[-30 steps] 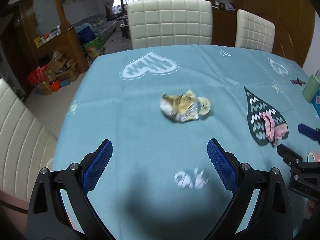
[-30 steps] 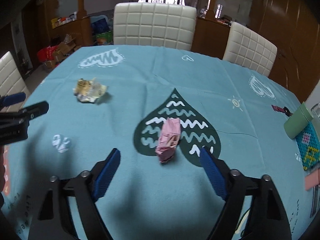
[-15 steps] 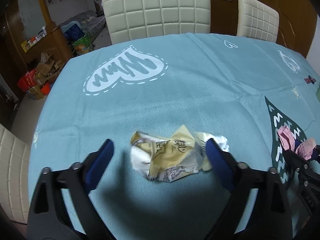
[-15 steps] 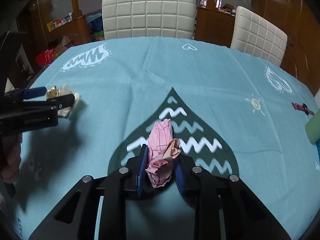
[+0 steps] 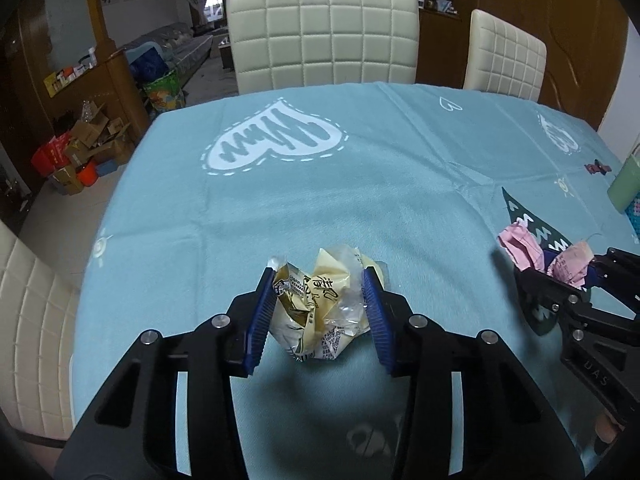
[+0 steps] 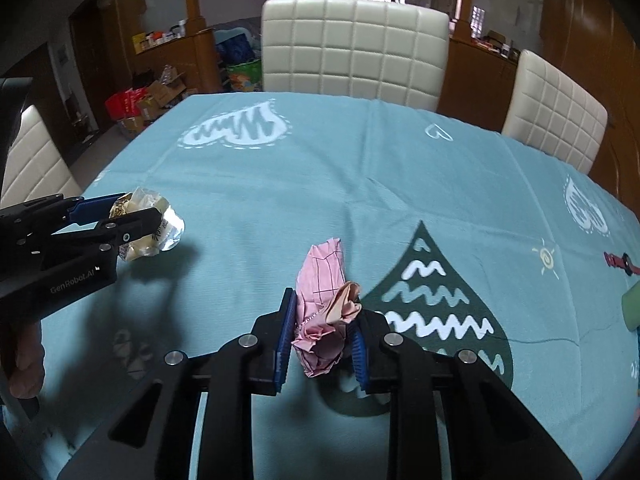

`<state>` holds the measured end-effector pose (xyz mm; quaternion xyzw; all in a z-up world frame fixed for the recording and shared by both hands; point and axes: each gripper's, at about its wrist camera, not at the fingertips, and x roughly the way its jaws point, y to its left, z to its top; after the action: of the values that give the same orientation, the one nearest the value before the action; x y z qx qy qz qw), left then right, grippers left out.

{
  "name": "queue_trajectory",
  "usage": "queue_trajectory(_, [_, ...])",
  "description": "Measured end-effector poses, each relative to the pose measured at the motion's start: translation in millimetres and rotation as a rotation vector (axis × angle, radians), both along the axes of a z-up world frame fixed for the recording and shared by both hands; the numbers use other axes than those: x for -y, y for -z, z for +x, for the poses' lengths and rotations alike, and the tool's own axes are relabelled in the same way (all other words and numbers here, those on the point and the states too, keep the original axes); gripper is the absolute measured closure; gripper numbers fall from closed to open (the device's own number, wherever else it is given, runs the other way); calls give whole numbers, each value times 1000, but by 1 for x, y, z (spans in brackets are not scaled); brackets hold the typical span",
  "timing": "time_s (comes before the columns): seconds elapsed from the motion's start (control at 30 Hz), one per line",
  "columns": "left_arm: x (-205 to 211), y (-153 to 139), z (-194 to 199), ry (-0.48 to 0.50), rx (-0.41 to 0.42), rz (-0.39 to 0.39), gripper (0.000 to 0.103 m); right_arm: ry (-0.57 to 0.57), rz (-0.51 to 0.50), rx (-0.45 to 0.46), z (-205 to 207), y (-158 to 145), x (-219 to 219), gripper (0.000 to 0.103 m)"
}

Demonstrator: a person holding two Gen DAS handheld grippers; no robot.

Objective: Collect trash
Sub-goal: 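Carry the pink paper and gold-and-white wrapper to the bin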

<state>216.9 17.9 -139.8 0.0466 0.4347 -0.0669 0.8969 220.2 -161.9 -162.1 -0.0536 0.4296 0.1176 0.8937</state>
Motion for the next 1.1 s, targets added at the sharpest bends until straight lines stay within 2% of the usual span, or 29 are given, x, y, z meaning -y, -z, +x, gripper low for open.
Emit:
queue_trajectory(0.23, [-26,-27,-50,-43,48,2,58,-90,5,34,-31,-25,-36,78])
queue_trajectory(0.53, [-67,-47,-105,-134,84,15,58,-234,9,77,-67,-47,-94,78])
queue_trajectory(1.1, [-198,-41,-193,-469,60,37,58,-597,18,74,-116,-47,-247,78])
